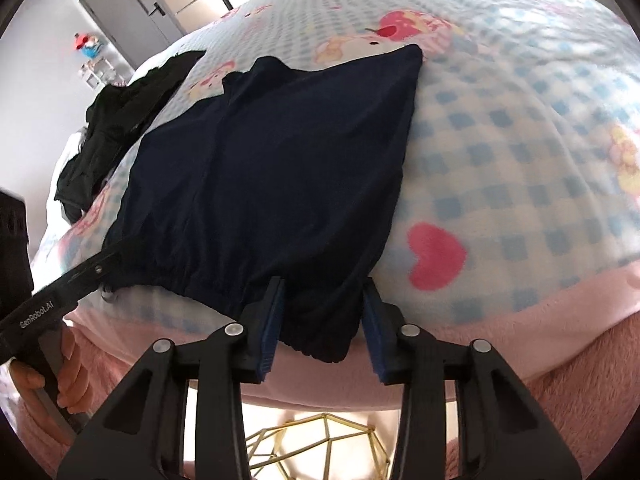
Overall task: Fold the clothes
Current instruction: 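Hover both open grippers along the navy garment's hem, repositioning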
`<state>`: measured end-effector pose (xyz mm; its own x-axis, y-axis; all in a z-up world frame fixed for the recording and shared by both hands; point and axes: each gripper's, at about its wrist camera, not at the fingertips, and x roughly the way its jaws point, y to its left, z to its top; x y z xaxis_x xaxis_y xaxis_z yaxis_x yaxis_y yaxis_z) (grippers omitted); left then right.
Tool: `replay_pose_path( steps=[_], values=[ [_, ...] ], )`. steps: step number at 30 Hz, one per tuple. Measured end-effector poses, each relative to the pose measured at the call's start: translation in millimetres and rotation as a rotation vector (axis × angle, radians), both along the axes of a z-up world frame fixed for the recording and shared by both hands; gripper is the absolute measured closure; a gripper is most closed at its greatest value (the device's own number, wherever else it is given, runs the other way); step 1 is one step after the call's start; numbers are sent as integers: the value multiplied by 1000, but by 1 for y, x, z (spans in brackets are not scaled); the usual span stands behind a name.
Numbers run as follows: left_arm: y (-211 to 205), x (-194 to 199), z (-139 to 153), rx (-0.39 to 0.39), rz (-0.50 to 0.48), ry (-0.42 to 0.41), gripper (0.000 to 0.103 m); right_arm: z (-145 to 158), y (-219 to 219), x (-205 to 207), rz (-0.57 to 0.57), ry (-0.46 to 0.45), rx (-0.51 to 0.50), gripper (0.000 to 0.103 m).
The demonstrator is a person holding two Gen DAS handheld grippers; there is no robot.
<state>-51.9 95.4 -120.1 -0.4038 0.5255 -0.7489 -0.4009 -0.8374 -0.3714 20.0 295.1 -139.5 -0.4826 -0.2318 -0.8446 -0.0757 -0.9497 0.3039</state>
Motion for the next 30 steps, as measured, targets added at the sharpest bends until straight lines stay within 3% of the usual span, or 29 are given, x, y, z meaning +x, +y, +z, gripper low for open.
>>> replay_pose_path(
  steps=[2, 6, 15, 19, 23, 30],
  values=[
    [16, -1, -1, -21, -33, 4, 55, -6, 0, -2, -2, -15, 1, 59],
    [29, -1, -12, -92, -42, -20, 55, -9, 0, -6, -3, -23, -10, 62],
    [14, 8, -10, -21, -53, -18, 55, 19, 1, -20, 43, 61, -111, 66],
    [17, 12, -9, -14, -83, -19, 53, 17, -8, -30, 59, 66, -132, 66],
    [22, 11, -9, -34, -78, -18, 53, 12, -6, -28, 35, 66, -146, 66],
    [32, 5, -9, -56, -74, -12, 53, 14, 34, 6, -102, 42, -161, 66]
  ],
)
